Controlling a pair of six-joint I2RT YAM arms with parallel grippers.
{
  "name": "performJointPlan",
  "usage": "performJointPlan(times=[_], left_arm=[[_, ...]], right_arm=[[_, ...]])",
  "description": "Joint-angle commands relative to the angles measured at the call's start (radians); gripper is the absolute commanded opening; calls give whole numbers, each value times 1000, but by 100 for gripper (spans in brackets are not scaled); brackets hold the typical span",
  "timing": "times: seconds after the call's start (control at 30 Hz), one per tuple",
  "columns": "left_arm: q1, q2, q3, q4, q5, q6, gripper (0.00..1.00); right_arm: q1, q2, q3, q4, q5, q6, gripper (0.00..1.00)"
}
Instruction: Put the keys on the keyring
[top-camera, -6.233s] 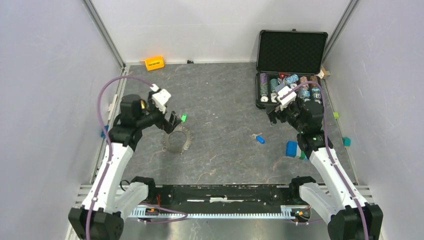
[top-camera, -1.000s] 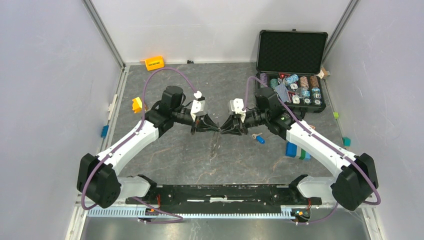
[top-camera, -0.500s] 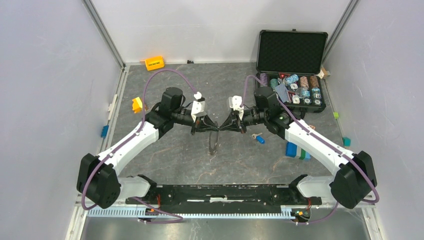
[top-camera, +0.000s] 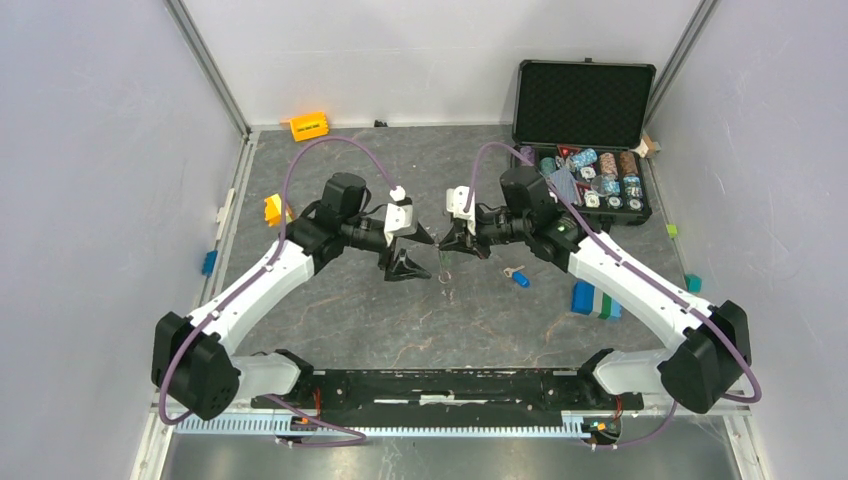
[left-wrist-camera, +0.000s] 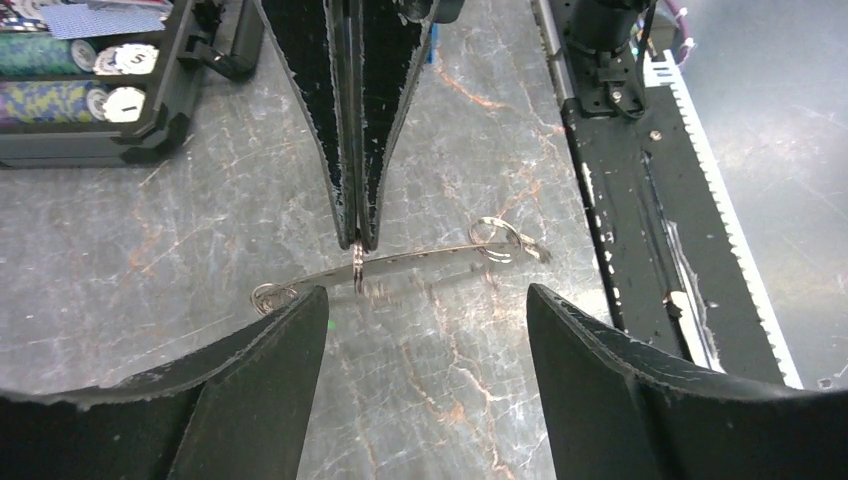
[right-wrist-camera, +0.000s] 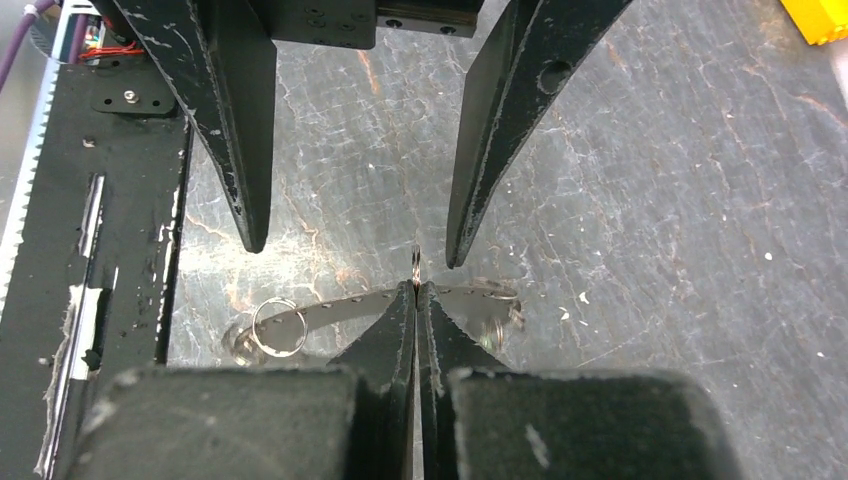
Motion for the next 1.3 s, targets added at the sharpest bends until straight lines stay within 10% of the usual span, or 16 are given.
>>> performJointPlan(times=[0.0,0.53,1.27], left_arm=[[-3,-32,93,-126,-54,105,77],[-3,-53,118,-108,-87,79,42],[-3,-92,48,5,54,5,21]], right_arm=[[19,-7,67,-34,60,-36,0],[22,-91,29,20,-2,-2,0],[22,-90,-43,150,-107,78,0]])
